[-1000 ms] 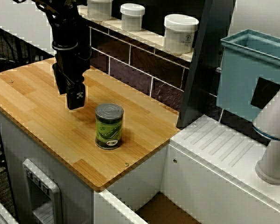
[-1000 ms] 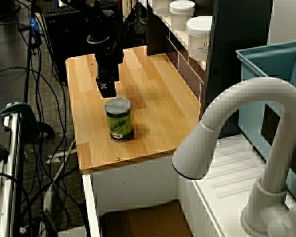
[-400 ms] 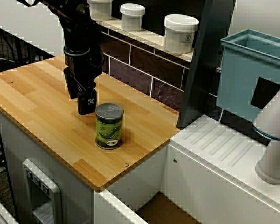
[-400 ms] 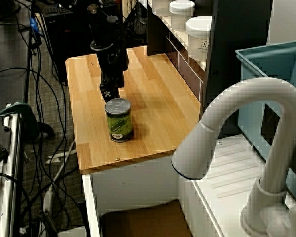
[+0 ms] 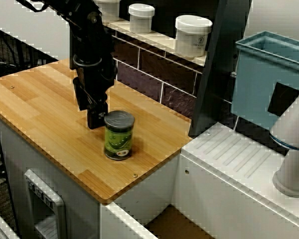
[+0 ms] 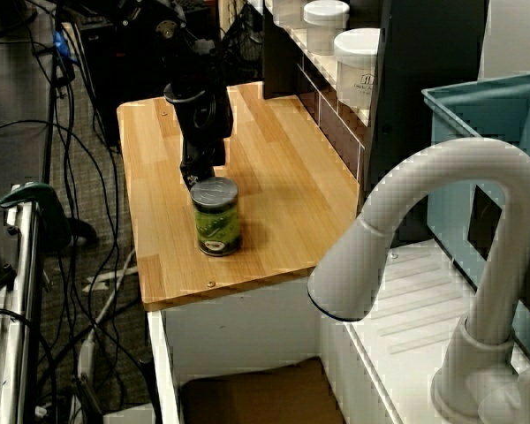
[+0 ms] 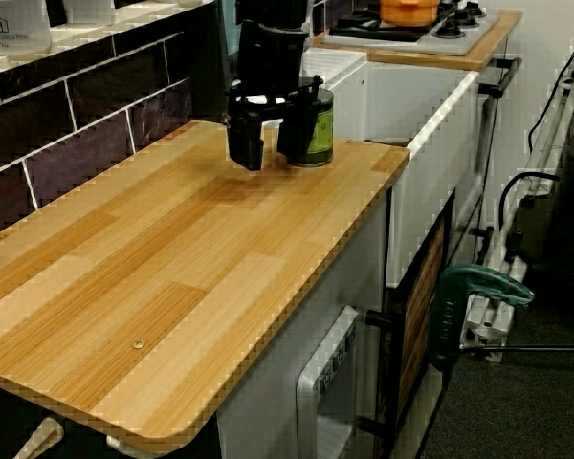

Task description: Push into sink

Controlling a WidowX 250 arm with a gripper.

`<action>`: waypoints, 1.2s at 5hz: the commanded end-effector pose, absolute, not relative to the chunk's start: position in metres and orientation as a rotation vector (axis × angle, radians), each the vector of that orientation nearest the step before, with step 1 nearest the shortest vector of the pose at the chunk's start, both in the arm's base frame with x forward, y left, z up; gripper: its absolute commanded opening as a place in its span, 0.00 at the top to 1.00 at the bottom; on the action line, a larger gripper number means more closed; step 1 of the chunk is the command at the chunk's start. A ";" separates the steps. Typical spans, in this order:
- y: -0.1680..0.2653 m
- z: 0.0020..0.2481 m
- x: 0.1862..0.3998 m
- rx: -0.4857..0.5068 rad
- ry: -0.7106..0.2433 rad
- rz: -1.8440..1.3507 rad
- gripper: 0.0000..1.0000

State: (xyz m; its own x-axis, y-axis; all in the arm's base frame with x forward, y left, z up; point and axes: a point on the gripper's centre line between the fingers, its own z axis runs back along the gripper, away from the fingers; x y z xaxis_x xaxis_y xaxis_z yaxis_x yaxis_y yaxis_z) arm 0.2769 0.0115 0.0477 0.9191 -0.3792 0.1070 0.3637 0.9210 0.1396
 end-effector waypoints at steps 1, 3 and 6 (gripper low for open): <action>-0.019 0.052 0.287 0.141 -0.191 -0.429 0.00; -0.028 0.058 0.291 0.108 -0.183 -0.493 0.00; -0.047 0.060 0.294 0.114 -0.217 -0.584 0.00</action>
State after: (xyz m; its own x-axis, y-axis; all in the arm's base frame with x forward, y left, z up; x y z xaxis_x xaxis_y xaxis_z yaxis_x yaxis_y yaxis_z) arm 0.2881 -0.0456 0.0485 0.8206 -0.5557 0.1333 0.5377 0.8298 0.1492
